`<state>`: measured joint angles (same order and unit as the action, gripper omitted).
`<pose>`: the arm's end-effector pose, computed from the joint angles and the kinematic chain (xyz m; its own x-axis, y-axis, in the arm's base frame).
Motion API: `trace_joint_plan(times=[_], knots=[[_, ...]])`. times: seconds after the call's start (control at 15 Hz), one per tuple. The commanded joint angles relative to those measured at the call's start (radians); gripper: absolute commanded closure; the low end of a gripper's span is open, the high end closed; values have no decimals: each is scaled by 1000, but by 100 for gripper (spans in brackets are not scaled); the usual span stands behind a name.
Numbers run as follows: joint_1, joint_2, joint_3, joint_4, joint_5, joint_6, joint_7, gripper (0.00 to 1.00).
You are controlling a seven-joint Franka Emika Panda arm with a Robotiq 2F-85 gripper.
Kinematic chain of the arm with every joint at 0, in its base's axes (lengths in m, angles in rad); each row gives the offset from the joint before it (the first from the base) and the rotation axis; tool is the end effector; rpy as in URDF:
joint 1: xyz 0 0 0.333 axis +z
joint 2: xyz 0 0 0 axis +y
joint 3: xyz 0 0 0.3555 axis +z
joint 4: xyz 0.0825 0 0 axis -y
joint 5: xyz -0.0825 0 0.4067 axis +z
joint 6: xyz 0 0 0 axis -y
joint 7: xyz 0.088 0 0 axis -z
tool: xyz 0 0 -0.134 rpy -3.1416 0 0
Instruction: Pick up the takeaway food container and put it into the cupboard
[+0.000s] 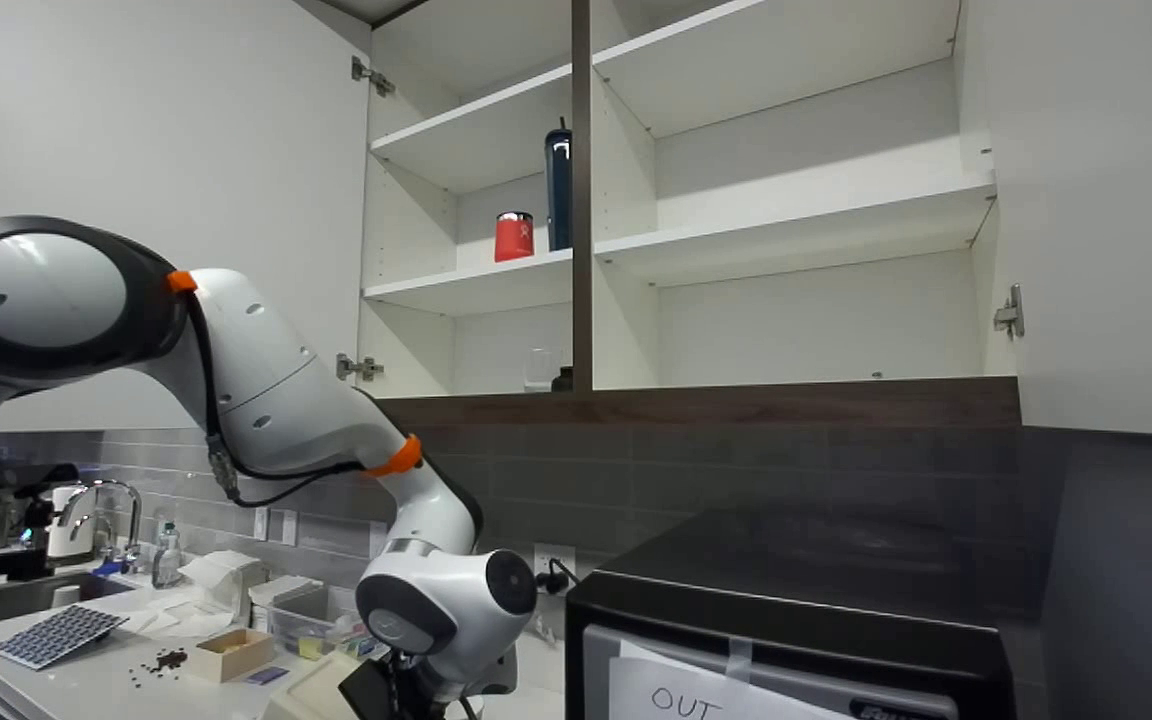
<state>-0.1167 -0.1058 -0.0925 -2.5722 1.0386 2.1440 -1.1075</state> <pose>0.4314 -0.0338 0.2947 0.9625 0.0440 0.2676 0.2210 -0.6992 -0.6799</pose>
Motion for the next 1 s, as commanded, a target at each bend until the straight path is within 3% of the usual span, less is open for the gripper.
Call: trace_joint_plan(times=[0.0, 0.4, 0.73, 0.8, 0.87, 0.93], knots=[[2, -123, -18, 1, 16, -34, -24, 97], [11, -332, -30, 92, 11, -75, -3, 97], [21, -416, -41, 212, -4, -204, 115, 97], [14, -401, -30, 179, 1, -145, 66, 97], [15, -411, -31, 194, 0, -154, 77, 87], [14, -415, -31, 193, 0, -154, 77, 87]])
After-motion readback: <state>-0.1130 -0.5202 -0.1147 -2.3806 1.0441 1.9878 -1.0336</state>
